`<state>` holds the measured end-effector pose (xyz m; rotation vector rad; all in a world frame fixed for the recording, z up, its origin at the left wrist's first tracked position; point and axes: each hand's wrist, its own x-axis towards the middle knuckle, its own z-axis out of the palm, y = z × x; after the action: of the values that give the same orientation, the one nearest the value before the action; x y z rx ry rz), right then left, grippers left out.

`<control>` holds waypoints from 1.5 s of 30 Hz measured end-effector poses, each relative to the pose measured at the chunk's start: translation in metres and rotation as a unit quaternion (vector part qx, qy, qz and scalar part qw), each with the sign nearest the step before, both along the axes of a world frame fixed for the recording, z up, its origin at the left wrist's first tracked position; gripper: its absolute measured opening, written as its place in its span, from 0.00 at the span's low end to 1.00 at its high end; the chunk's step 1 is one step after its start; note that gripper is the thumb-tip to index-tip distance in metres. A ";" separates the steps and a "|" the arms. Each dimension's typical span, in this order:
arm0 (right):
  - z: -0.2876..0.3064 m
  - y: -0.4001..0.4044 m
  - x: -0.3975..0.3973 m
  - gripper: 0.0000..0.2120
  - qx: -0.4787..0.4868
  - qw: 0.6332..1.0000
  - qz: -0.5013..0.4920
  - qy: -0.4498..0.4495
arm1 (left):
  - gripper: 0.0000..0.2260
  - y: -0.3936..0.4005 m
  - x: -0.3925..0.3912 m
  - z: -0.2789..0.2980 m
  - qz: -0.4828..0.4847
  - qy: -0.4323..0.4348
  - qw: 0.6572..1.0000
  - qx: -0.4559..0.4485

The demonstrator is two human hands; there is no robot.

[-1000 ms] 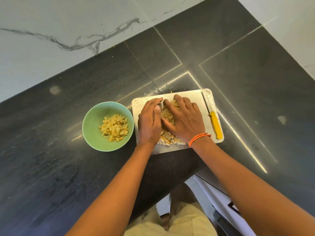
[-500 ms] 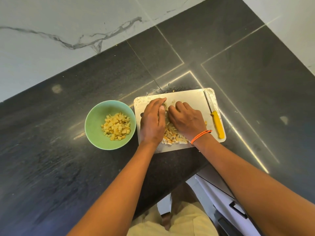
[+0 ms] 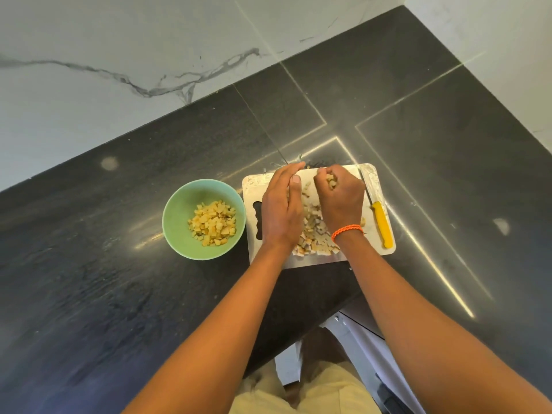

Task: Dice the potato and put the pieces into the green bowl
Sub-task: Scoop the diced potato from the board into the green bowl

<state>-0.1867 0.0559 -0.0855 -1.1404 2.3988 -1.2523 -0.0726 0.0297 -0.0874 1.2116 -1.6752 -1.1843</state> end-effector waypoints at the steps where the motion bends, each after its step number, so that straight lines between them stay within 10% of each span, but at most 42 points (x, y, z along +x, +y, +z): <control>1: 0.004 -0.003 0.003 0.11 -0.030 0.996 -0.029 -0.075 | 0.16 0.000 -0.004 0.007 0.019 0.029 0.999 0.029; 7: 0.020 -0.017 0.050 0.13 -0.107 0.910 -0.101 -0.388 | 0.15 0.002 -0.014 0.040 0.148 0.280 0.899 0.304; 15: 0.047 -0.047 0.114 0.12 -0.115 0.908 -0.010 -0.402 | 0.16 -0.021 0.045 0.056 0.262 0.345 0.867 0.248; 22: 0.036 -0.065 0.166 0.09 -0.058 0.950 0.136 -0.274 | 0.15 -0.040 0.102 0.054 0.381 0.335 0.841 0.188; 29: 0.023 -0.056 0.165 0.07 0.046 0.941 0.312 0.123 | 0.13 -0.037 0.114 0.039 0.367 0.275 0.874 0.161; 34: 0.034 -0.058 0.157 0.05 -0.023 0.964 0.246 -0.097 | 0.13 -0.032 0.101 0.049 0.339 0.272 0.887 0.156; 39: 0.051 -0.049 0.130 0.08 -0.133 0.910 0.076 -0.385 | 0.13 -0.024 0.072 0.056 0.232 0.312 0.905 0.176; 45: 0.040 -0.011 0.065 0.10 -0.158 0.901 -0.033 -0.403 | 0.13 0.004 0.023 0.041 0.091 0.252 0.950 0.163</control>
<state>-0.1217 0.0447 -0.0453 -0.4333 1.6536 -1.7386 -0.0493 0.0337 -0.0460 1.1007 -0.9966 -1.5366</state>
